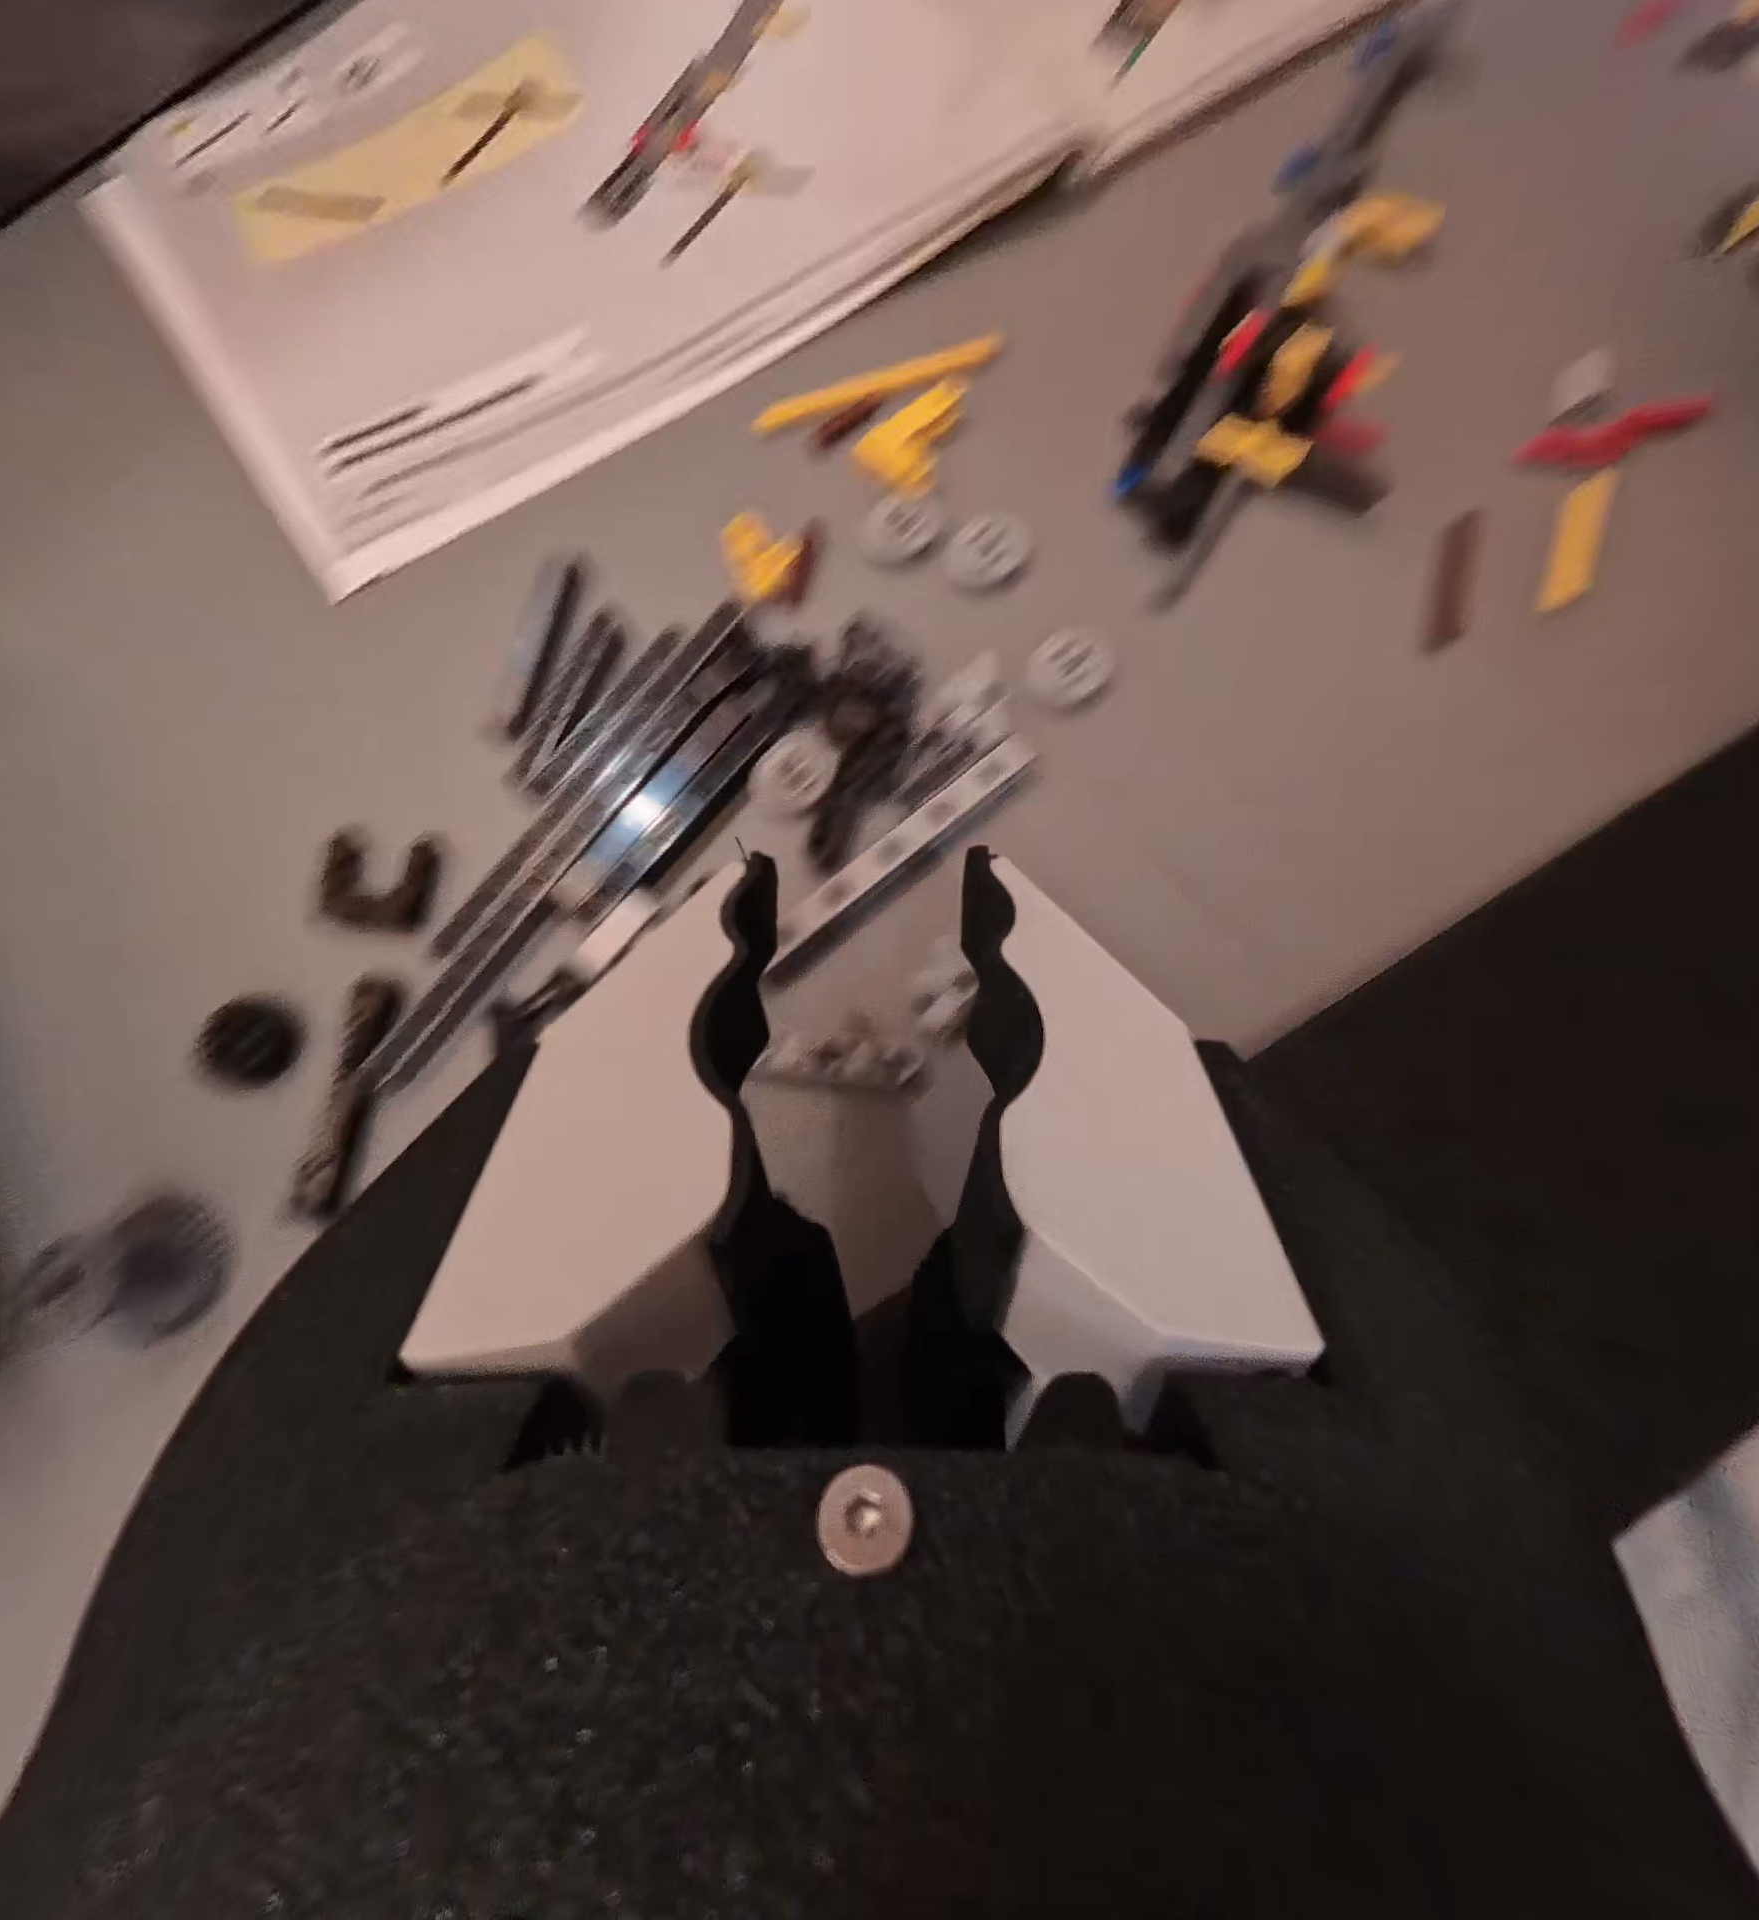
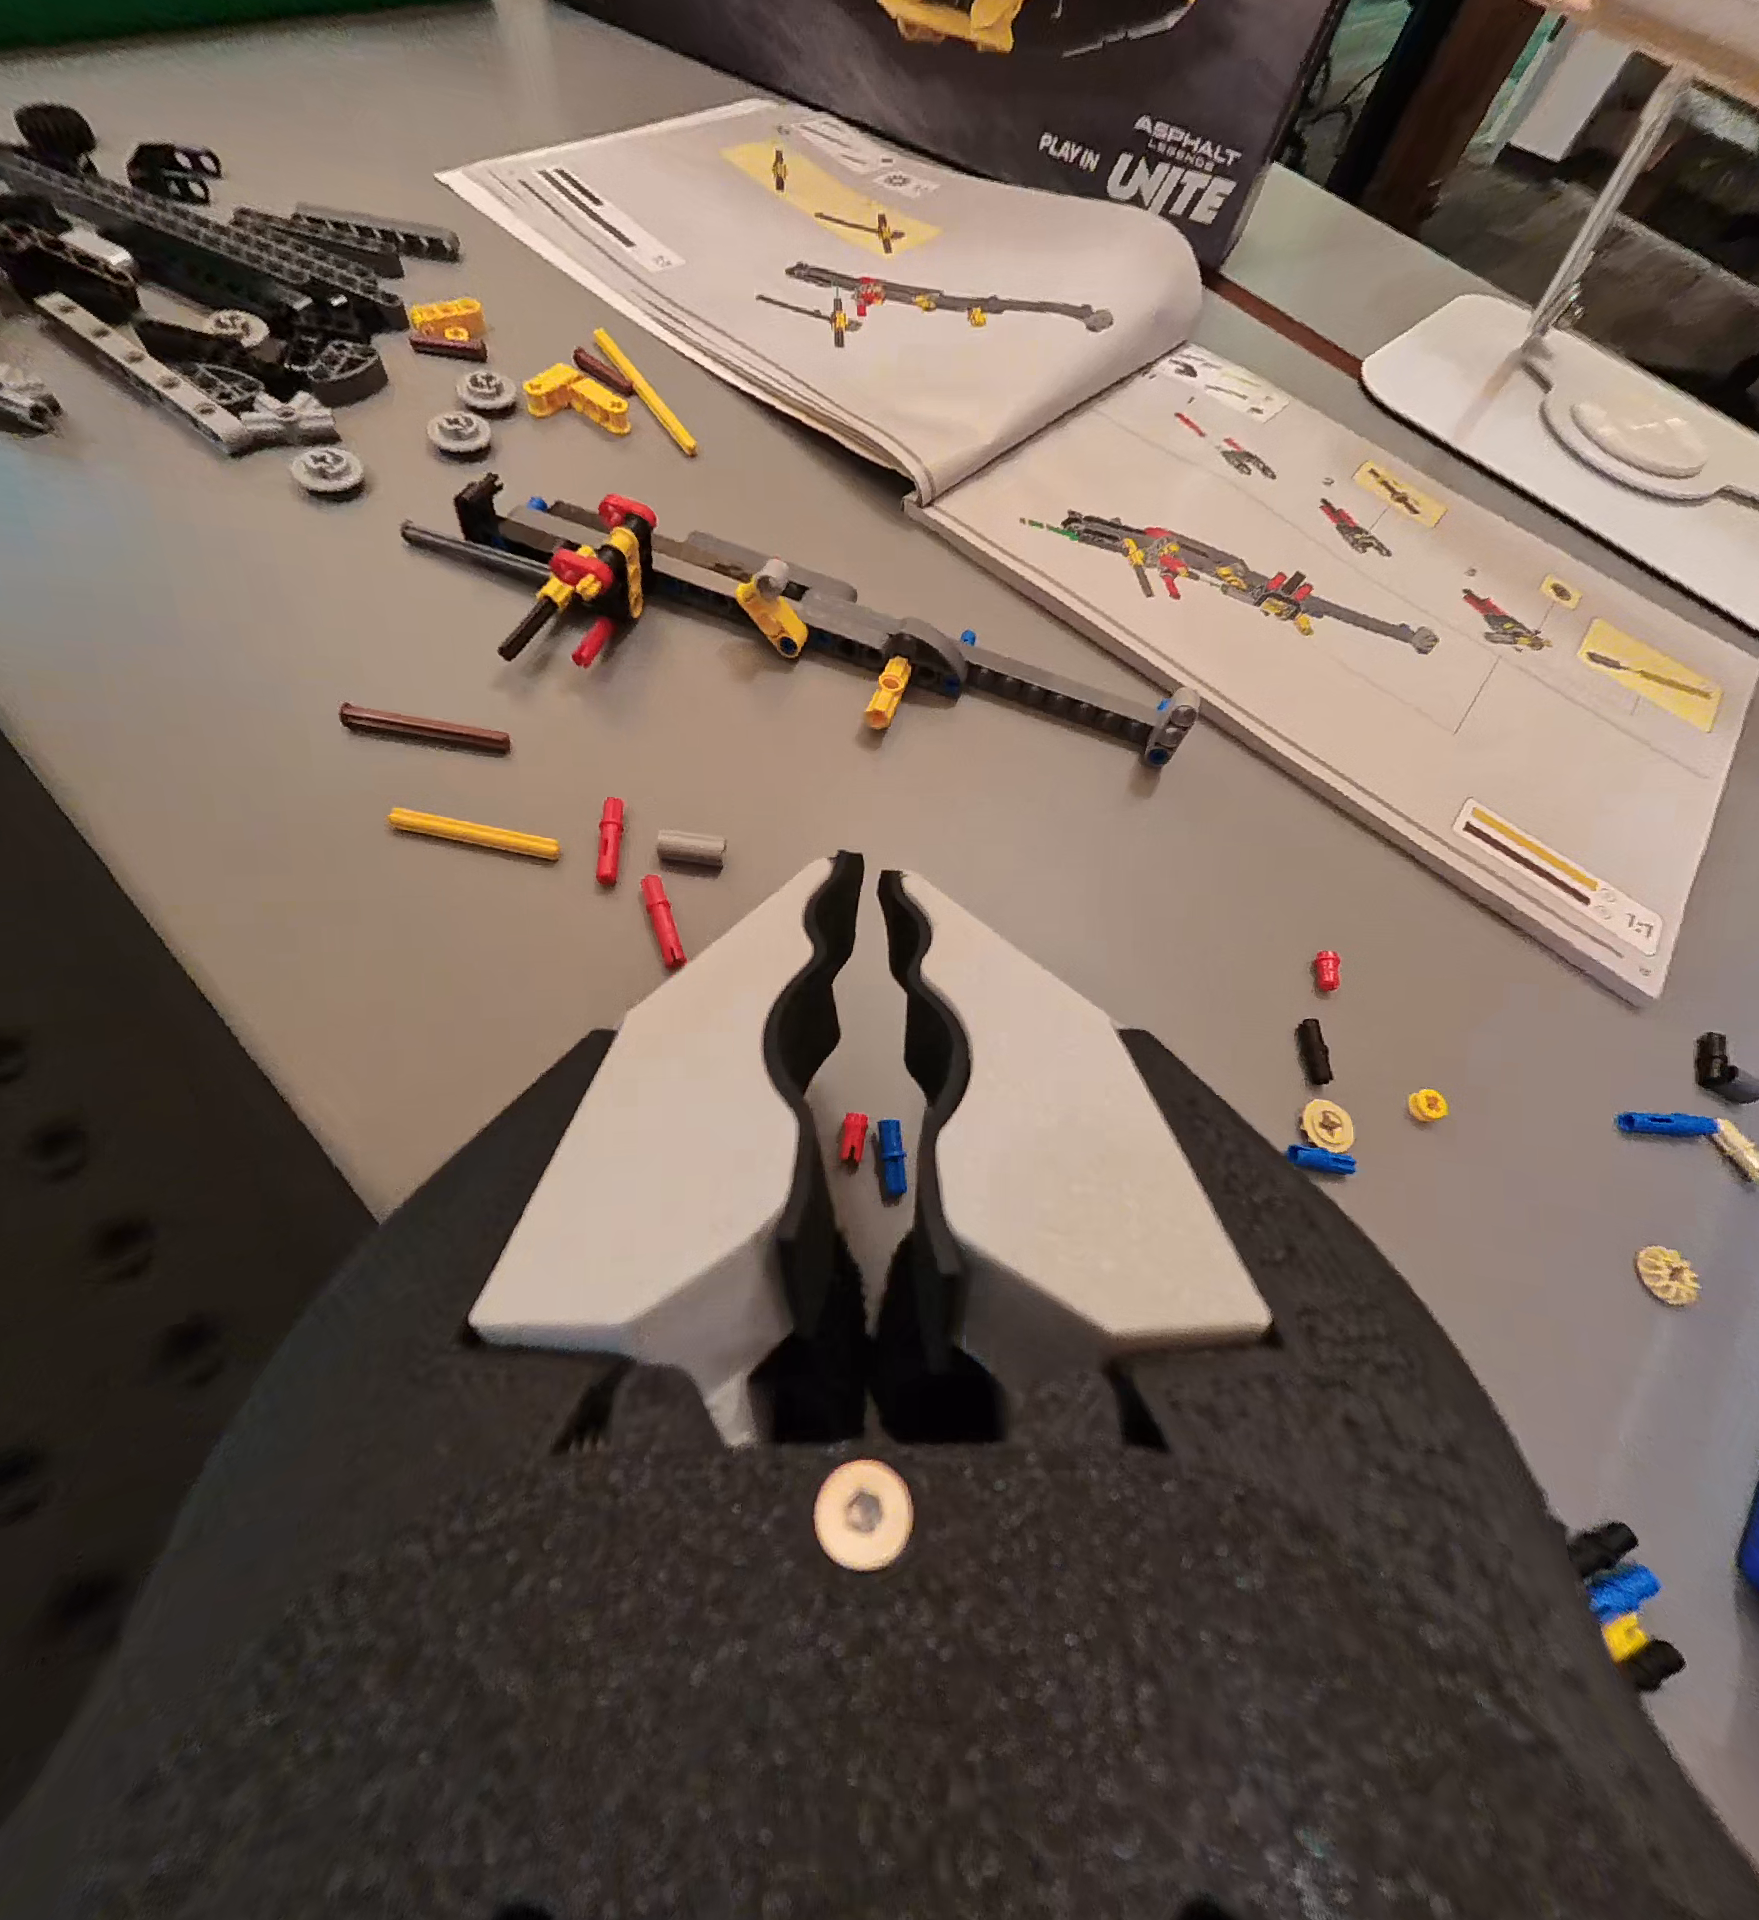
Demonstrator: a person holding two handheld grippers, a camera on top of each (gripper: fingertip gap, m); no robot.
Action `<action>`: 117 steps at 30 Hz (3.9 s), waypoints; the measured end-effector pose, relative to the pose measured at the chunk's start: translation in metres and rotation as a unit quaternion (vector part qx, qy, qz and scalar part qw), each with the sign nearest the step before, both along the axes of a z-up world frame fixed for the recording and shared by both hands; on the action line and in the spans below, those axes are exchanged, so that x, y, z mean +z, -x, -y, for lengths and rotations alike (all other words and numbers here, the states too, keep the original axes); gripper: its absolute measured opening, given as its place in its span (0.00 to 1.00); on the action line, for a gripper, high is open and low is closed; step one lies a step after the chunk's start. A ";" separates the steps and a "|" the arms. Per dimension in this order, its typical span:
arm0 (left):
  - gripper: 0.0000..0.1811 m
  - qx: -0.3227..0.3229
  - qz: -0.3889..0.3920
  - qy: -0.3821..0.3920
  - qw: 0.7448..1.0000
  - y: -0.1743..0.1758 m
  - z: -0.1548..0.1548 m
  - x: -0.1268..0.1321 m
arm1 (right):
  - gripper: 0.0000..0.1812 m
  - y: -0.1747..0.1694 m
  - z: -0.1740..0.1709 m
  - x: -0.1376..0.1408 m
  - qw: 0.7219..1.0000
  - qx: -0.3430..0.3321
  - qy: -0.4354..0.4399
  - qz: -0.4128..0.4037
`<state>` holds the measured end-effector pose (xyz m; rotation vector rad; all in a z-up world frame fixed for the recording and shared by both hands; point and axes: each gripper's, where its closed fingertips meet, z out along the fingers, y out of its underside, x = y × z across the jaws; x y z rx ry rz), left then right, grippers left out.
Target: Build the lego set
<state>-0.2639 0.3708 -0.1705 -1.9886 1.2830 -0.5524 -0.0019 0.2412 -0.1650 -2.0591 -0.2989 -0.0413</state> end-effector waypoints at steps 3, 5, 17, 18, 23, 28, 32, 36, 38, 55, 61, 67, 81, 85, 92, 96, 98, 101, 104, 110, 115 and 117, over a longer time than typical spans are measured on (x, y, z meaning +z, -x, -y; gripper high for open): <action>0.18 0.015 -0.062 -0.033 0.997 0.037 -0.018 -0.014 | 0.01 -0.001 0.000 0.002 1.000 -0.008 -0.009 0.023; 0.18 0.012 -0.063 -0.027 0.998 0.044 -0.023 -0.017 | 0.01 -0.002 0.000 0.002 0.999 -0.012 -0.012 0.030; 0.17 0.057 -0.030 0.023 0.998 0.070 -0.058 -0.015 | 0.01 -0.005 -0.002 -0.008 0.999 -0.017 0.019 0.026; 0.18 0.070 -0.026 0.036 0.997 0.075 -0.061 -0.016 | 0.01 -0.005 -0.002 -0.009 0.999 -0.016 0.021 0.025; 0.15 0.093 -0.034 0.043 0.994 0.084 -0.066 -0.023 | 0.01 -0.004 -0.002 -0.009 0.999 -0.015 0.023 0.026; 0.15 0.094 -0.017 0.045 0.994 0.078 -0.067 -0.017 | 0.01 -0.005 -0.002 -0.011 0.999 -0.016 0.026 0.028; 0.18 0.119 -0.025 0.036 0.992 0.088 -0.079 -0.014 | 0.01 -0.004 -0.002 -0.010 0.999 -0.016 0.024 0.032; 0.19 0.127 -0.033 0.031 0.991 0.100 -0.084 -0.010 | 0.01 -0.004 -0.002 -0.011 0.999 -0.015 0.025 0.034; 0.19 0.119 -0.030 0.035 0.992 0.099 -0.081 -0.009 | 0.01 -0.004 -0.002 -0.011 0.999 -0.015 0.025 0.033; 0.18 -0.081 -0.088 0.026 0.993 0.049 -0.043 -0.025 | 0.01 -0.005 -0.002 -0.008 0.999 -0.021 0.013 0.042; 0.18 -0.146 -0.133 -0.020 0.980 0.054 -0.056 -0.025 | 0.01 -0.005 -0.002 -0.009 0.999 -0.018 0.016 0.039; 0.17 -0.237 -0.161 0.004 0.958 0.058 -0.057 -0.026 | 0.01 -0.006 -0.002 -0.007 0.999 -0.022 0.012 0.043; 0.16 -0.248 -0.140 0.009 0.958 0.037 -0.049 -0.027 | 0.01 -0.006 -0.002 -0.009 0.999 -0.020 0.018 0.044; 0.17 -0.266 -0.078 0.036 0.960 -0.002 -0.033 -0.010 | 0.01 -0.006 -0.002 -0.007 0.999 -0.020 0.012 0.043; 0.17 -0.246 -0.119 0.025 0.962 -0.016 -0.025 -0.023 | 0.01 -0.004 -0.001 -0.007 0.998 -0.015 0.009 0.055; 0.16 -0.171 -0.103 0.016 0.980 0.002 -0.041 0.000 | 0.01 -0.002 -0.001 -0.006 0.998 -0.009 0.005 0.057; 0.15 -0.097 -0.083 0.028 0.991 0.021 -0.055 0.016 | 0.01 -0.001 0.000 -0.005 0.998 -0.006 0.003 0.056; 0.15 -0.034 -0.073 0.042 0.996 0.045 -0.052 0.021 | 0.01 0.000 0.000 -0.007 0.998 -0.002 0.005 0.059; 0.16 0.010 -0.074 0.031 0.997 0.055 -0.042 0.012 | 0.01 0.001 0.000 -0.006 0.998 0.003 0.004 0.060; 0.15 0.115 0.055 0.048 0.991 0.038 -0.021 0.010 | 0.01 0.002 0.001 0.001 0.998 0.002 -0.018 0.063; 0.15 0.149 0.060 0.003 0.987 0.037 -0.016 -0.002 | 0.01 0.005 0.003 0.006 0.996 0.006 -0.036 0.083; 0.15 0.147 0.074 -0.020 0.986 0.035 -0.018 0.006 | 0.01 0.007 0.005 0.008 0.995 0.008 -0.042 0.095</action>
